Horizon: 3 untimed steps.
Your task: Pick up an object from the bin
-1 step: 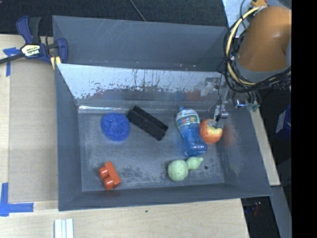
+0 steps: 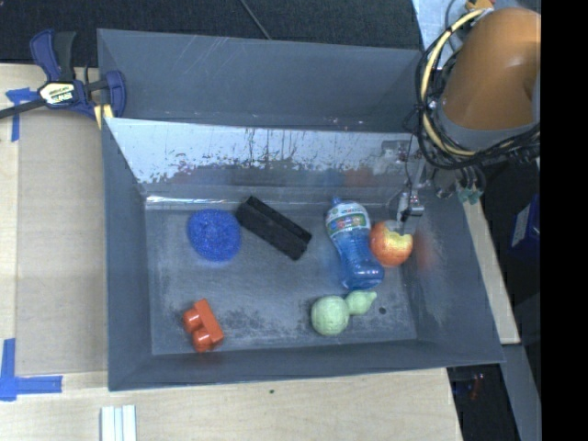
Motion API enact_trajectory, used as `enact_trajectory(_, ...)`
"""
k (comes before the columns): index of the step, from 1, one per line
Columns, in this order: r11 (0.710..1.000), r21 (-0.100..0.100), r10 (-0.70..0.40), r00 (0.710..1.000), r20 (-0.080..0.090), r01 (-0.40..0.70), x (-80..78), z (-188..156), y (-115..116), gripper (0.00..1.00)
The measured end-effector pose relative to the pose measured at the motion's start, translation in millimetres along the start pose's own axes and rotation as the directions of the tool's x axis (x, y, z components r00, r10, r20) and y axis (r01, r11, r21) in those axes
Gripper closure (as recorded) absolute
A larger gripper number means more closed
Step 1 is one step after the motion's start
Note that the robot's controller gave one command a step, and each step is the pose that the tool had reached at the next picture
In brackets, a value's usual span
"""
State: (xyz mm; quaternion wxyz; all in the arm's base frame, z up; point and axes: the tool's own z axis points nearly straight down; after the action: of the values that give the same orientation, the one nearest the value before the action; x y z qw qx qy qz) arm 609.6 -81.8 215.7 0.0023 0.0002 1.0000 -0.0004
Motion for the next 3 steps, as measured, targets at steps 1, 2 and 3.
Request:
enact_trajectory(1, 0.997, -0.001, 0.075, 0.997, 0.004, -0.075, -6.4, 97.0, 27.6, 0.00)
enact_trajectory(2, 0.994, 0.000, 0.106, 0.994, 0.006, -0.106, -1.4, 105.9, 39.2, 0.00)
enact_trajectory(3, 0.982, -0.002, 0.190, 0.982, 0.000, -0.190, 30.8, 115.9, 35.1, 0.00)
